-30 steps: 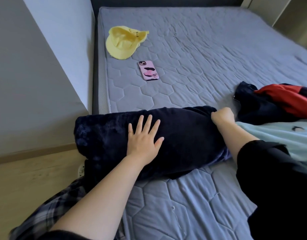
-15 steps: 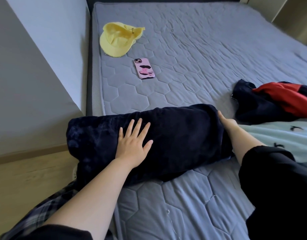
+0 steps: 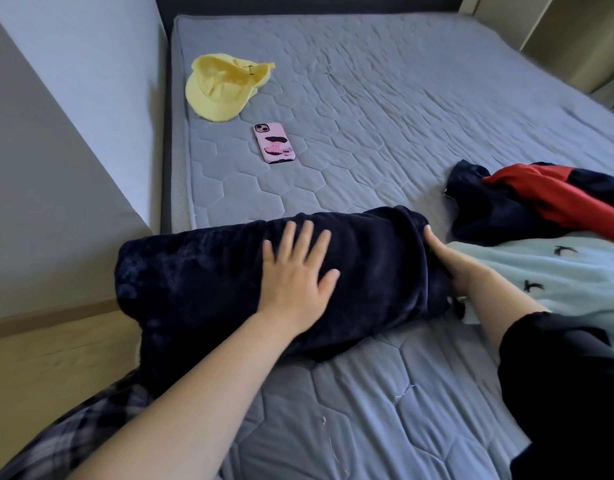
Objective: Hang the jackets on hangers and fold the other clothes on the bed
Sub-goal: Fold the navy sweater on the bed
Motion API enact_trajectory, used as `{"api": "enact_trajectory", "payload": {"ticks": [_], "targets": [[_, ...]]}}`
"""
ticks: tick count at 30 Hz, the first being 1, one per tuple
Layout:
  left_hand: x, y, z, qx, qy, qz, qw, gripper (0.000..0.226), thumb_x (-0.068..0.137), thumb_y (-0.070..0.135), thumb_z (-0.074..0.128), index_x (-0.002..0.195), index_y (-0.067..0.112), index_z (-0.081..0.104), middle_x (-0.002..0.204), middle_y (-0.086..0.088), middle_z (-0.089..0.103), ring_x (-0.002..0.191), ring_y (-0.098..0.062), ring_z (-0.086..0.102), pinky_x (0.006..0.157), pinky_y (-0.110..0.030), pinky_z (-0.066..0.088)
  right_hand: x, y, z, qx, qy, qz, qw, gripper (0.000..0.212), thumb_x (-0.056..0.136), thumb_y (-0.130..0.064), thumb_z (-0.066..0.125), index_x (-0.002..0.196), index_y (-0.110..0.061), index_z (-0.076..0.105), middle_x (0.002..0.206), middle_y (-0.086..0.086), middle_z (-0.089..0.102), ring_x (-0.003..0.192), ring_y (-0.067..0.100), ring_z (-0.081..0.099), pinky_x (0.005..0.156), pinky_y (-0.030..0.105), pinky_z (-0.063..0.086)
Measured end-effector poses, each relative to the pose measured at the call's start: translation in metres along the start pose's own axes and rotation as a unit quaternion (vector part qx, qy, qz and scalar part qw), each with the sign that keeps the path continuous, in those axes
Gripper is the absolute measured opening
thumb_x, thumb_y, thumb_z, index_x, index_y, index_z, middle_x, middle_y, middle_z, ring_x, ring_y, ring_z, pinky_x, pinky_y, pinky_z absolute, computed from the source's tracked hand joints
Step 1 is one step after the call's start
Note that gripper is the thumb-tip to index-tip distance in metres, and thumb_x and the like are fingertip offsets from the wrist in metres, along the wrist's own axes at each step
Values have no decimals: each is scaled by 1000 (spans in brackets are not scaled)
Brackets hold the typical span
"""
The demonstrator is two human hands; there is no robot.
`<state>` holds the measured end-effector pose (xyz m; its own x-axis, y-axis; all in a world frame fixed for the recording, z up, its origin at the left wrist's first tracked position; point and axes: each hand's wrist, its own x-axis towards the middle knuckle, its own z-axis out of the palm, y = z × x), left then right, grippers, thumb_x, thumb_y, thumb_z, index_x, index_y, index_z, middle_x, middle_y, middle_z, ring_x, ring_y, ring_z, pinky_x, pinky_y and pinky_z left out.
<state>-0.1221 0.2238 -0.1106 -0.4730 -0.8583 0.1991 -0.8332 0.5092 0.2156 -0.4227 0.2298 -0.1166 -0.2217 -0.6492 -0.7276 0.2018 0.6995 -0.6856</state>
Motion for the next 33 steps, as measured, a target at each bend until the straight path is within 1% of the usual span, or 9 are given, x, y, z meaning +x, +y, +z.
{"api": "enact_trajectory", "payload": {"ticks": [4,8,12,14,18,21,24,29,33], "targets": [[-6,17,34,42,-171,-15,984,66,94,60,11,152,30,-6,160,0,-13,145,-23,-21,114,-54,-9,-6,11,4,23,-9,-29,999,72,55,-72,66,101,-17,64,95,2,72,84,14,69,73,29,47],[2,11,47,55,-197,-27,979,64,96,59,12,151,33,-8,160,3,-15,144,-22,-23,113,-52,-14,-18,7,15,-39,6,-24,999,26,89,-40,62,86,-14,62,76,2,69,62,15,68,50,23,51],[10,9,35,32,-230,-23,972,62,98,54,16,151,32,-8,159,5,-16,145,-20,-22,115,-49,-11,-36,-14,27,-61,-22,-55,996,19,85,-28,66,89,-9,67,74,7,72,64,15,70,56,23,51],[8,1,24,-82,-224,-29,971,59,101,41,31,152,30,3,161,6,-6,146,-15,-14,117,-43,-4,-47,-26,34,-60,-34,-85,994,18,82,-25,68,90,-9,67,76,8,72,68,16,70,58,25,52],[-8,-16,-4,-449,-166,-153,864,50,96,5,47,141,25,45,151,10,33,141,-8,27,112,-21,21,-74,-52,67,-100,-16,-157,982,16,77,-18,72,88,-8,66,70,7,72,68,19,70,52,25,53],[-24,-27,-24,-553,-124,-225,792,40,95,4,47,122,29,62,132,5,58,114,-5,56,93,-15,43,-95,-76,92,-140,54,-193,970,9,72,-11,69,79,-9,63,56,3,67,50,15,66,40,20,47],[-35,-40,-36,-544,-112,-201,807,39,96,11,49,128,32,58,128,8,60,110,1,56,88,-11,43,-113,-98,102,-128,136,-243,952,12,71,-10,67,80,-12,60,69,6,65,58,18,63,51,23,50],[-39,-13,-43,-632,-166,-153,741,36,100,35,40,130,54,45,129,30,50,125,6,43,104,-20,34,-137,-113,126,-96,160,-305,934,18,69,-8,64,86,-12,59,72,4,60,61,18,60,47,20,46],[-12,23,-50,-666,-217,-146,699,32,99,43,39,127,56,48,134,18,53,129,-8,44,112,-35,32,-158,-129,134,-127,199,-357,904,14,64,-8,62,73,-17,56,64,-1,55,57,15,55,48,22,42]]}}
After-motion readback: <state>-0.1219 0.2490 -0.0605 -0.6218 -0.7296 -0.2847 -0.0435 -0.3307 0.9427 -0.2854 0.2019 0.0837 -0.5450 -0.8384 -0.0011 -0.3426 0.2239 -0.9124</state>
